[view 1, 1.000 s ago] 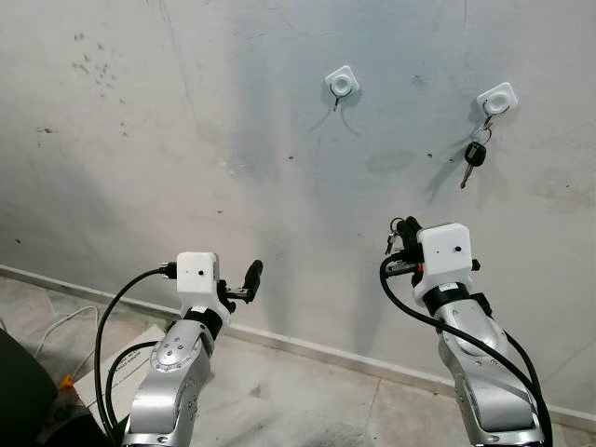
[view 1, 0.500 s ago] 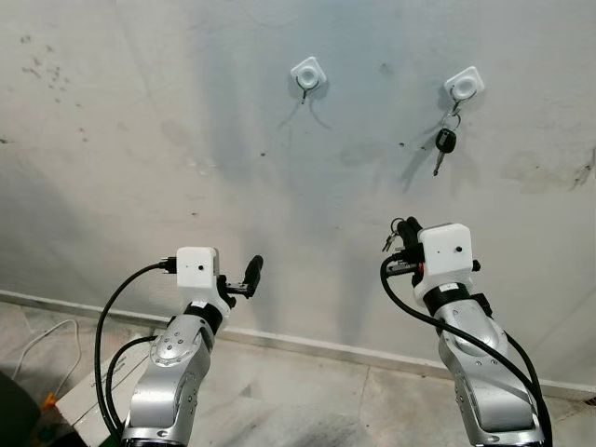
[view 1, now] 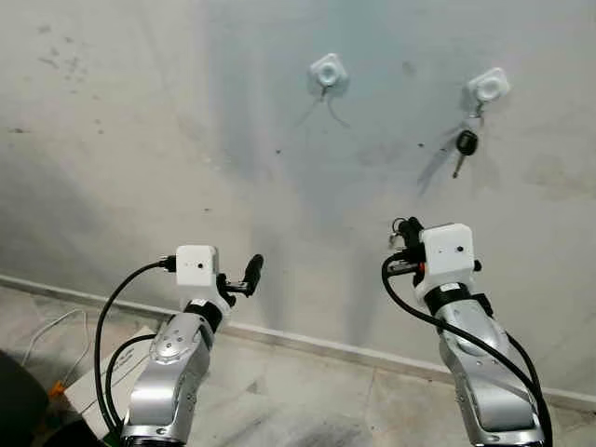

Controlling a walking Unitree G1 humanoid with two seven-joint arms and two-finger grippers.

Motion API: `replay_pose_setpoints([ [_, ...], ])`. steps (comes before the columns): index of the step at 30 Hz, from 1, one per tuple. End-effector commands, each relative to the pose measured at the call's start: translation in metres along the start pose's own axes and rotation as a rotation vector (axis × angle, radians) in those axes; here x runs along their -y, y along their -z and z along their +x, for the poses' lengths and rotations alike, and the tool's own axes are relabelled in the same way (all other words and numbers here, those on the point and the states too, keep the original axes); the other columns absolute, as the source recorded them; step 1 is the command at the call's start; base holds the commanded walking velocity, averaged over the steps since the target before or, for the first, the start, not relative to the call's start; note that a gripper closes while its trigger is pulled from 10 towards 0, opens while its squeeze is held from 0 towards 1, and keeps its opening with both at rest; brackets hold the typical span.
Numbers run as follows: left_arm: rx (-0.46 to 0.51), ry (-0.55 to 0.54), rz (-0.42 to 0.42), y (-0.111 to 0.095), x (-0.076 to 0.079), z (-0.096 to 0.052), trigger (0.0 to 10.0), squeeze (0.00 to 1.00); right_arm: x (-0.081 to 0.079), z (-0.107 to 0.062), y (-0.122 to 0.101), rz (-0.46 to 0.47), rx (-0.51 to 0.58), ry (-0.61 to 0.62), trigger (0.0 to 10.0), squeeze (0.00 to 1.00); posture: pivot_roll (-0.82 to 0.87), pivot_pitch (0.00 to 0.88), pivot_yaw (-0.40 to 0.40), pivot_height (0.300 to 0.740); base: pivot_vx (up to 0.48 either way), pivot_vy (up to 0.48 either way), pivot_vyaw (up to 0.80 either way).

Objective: Hang keys on a hook

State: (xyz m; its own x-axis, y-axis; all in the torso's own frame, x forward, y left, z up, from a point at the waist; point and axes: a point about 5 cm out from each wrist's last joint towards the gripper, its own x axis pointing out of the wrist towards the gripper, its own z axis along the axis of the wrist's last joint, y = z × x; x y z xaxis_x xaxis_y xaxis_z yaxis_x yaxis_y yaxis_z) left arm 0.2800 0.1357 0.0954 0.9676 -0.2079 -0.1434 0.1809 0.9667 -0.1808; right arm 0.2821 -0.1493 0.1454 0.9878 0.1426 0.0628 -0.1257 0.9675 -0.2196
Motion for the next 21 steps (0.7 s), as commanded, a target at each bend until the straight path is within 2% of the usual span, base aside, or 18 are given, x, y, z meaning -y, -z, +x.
replay_pose_setpoints([
  [1, 0.023, 0.010, 0.009, -0.004, 0.002, -0.001, 10.0, 0.00, -0.002, 0.004, -0.006, 0.013, 0.027, -0.019, 10.0, 0.00, -0.08, 0.000, 0.063, 0.740, 0.000, 0.000, 0.00],
  [5, 0.036, 0.004, 0.019, -0.005, 0.003, -0.003, 10.0, 0.00, -0.010, 0.006, -0.022, 0.039, 0.092, -0.089, 10.0, 0.00, -0.08, 0.000, 0.063, 0.740, 0.000, 0.000, 0.00],
  [9, 0.049, 0.009, 0.018, -0.007, 0.003, -0.004, 10.0, 0.00, -0.014, 0.007, -0.028, 0.036, 0.116, -0.110, 10.0, 0.00, -0.07, 0.000, 0.063, 0.740, 0.000, 0.000, 0.00],
  [17, 0.047, -0.003, 0.023, -0.007, 0.002, -0.007, 10.0, 0.00, -0.016, 0.004, -0.023, 0.031, 0.105, -0.125, 10.0, 0.00, -0.07, 0.000, 0.066, 0.740, 0.000, 0.000, 0.00],
  [18, 0.041, -0.035, 0.019, -0.005, -0.002, -0.011, 10.0, 0.00, -0.017, -0.002, -0.022, 0.036, 0.105, -0.148, 10.0, 0.00, -0.07, 0.000, 0.068, 0.740, 0.000, 0.000, 0.00],
  [21, 0.037, -0.041, 0.045, -0.002, -0.004, -0.021, 10.0, 0.00, -0.016, -0.010, -0.020, 0.034, 0.096, -0.166, 10.0, 0.00, -0.07, 0.000, 0.070, 0.740, 0.000, 0.000, 0.00],
])
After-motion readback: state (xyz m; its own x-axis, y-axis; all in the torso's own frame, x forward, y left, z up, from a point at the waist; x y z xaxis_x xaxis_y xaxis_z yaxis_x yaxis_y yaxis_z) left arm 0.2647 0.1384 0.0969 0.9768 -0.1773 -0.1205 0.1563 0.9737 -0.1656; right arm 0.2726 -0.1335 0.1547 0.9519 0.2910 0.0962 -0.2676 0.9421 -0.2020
